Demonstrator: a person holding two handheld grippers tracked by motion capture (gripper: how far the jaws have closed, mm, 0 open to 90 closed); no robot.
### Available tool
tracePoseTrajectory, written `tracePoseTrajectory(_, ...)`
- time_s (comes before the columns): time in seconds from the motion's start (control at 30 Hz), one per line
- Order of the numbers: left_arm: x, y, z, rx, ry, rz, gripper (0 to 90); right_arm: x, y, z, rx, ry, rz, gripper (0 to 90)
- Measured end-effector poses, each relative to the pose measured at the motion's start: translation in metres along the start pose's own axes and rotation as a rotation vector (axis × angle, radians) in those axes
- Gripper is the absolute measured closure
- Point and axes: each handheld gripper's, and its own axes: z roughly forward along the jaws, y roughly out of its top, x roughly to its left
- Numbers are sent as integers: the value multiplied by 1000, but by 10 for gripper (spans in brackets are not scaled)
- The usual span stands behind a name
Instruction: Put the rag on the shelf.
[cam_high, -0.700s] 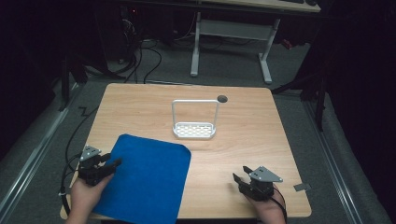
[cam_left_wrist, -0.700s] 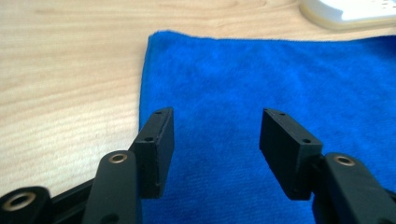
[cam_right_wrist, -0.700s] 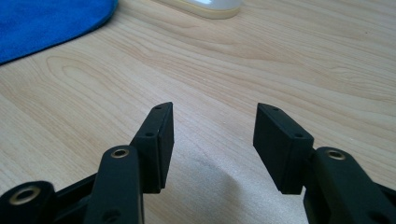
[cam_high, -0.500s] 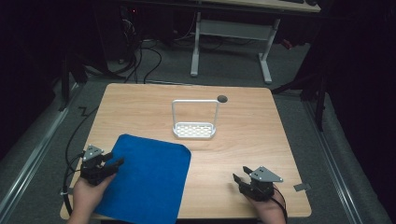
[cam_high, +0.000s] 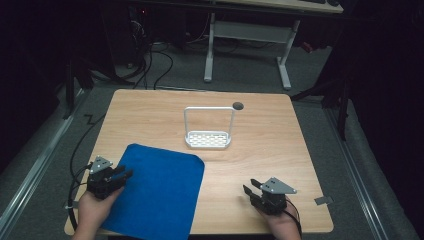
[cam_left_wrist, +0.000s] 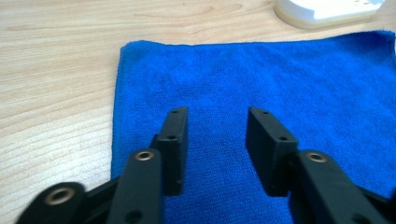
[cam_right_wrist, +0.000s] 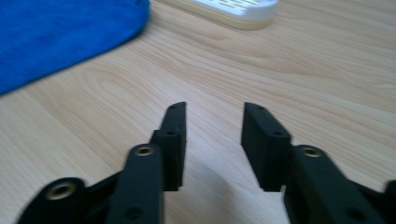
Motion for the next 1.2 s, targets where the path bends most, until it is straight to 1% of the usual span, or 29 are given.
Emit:
tracePoseTrajectory(0.03,1,0,1,16,3,3,696,10,8,5,-6,40,6,705)
tracePoseTrajectory(0.07,1,-1,1,25,2,0,727,15,12,7,-4,47,4,731)
tracePoseTrajectory(0.1,2,-1,1,35,4,-4,755,22,16,10,-7,61,-17,761)
tracePoseTrajectory(0.13,2,-1,1,35,4,-4,782,22,16,10,-7,61,-17,761)
tracePoseTrajectory(0.17,4,-2,1,50,17,3,807,38,25,19,-9,103,-67,789)
tracePoseTrajectory(0.2,4,-2,1,48,18,4,812,44,28,24,-9,116,-86,790)
tracePoseTrajectory(0.3,3,-3,-2,39,20,13,787,58,38,38,-10,148,-115,790)
tracePoseTrajectory(0.33,3,-3,-2,39,20,13,770,58,38,38,-10,148,-115,790)
tracePoseTrajectory(0.37,1,-5,-4,44,28,33,759,67,44,47,-8,156,-148,790)
tracePoseTrajectory(0.43,-1,-9,-5,55,33,39,750,71,47,53,-6,168,-151,790)
tracePoseTrajectory(0.5,-5,-11,-7,68,58,50,744,74,51,56,-17,175,-145,793)
tracePoseTrajectory(0.57,-9,-14,-8,73,72,60,744,79,56,60,-34,202,-145,801)
tracePoseTrajectory(0.6,-9,-14,-8,73,72,60,742,79,56,60,-34,202,-145,801)
tracePoseTrajectory(0.63,-13,-18,-8,86,93,78,736,90,59,65,-32,238,-165,804)
tracePoseTrajectory(0.67,-15,-20,-9,93,105,84,729,95,60,68,-28,254,-185,804)
tracePoseTrajectory(0.7,-15,-20,-9,93,105,84,720,95,60,68,-28,254,-185,804)
tracePoseTrajectory(0.73,-16,-22,-10,97,121,89,720,101,60,70,-22,269,-200,804)
tracePoseTrajectory(0.77,-17,-24,-14,84,138,78,700,109,60,73,-24,287,-237,804)
tracePoseTrajectory(0.8,-17,-24,-14,84,138,78,693,109,60,73,-24,287,-237,804)
tracePoseTrajectory(0.83,-16,-28,-19,62,155,41,694,116,57,75,-13,304,-253,804)
tracePoseTrajectory(0.9,-11,-33,-23,52,145,-11,702,121,55,75,-5,299,-295,804)
tracePoseTrajectory(0.93,-11,-33,-23,52,145,-11,710,121,55,75,-5,299,-295,804)
tracePoseTrajectory(0.97,-8,-38,-24,68,147,-38,715,125,55,75,-3,308,-327,803)
tracePoseTrajectory(1.0,-8,-38,-24,68,147,-38,720,125,54,75,2,309,-329,803)
tracePoseTrajectory(1.03,-5,-41,-24,84,155,-51,723,126,53,77,6,315,-329,803)
tracePoseTrajectory(1.07,-4,-42,-25,88,159,-60,725,126,52,79,15,330,-316,803)
tracePoseTrajectory(1.1,-2,-43,-25,90,161,-64,726,127,51,82,33,340,-309,804)
tracePoseTrajectory(1.17,-1,-44,-26,82,159,-75,739,129,48,86,57,354,-319,817)
tracePoseTrajectory(1.2,-1,-44,-26,82,159,-75,743,129,48,86,57,354,-319,817)
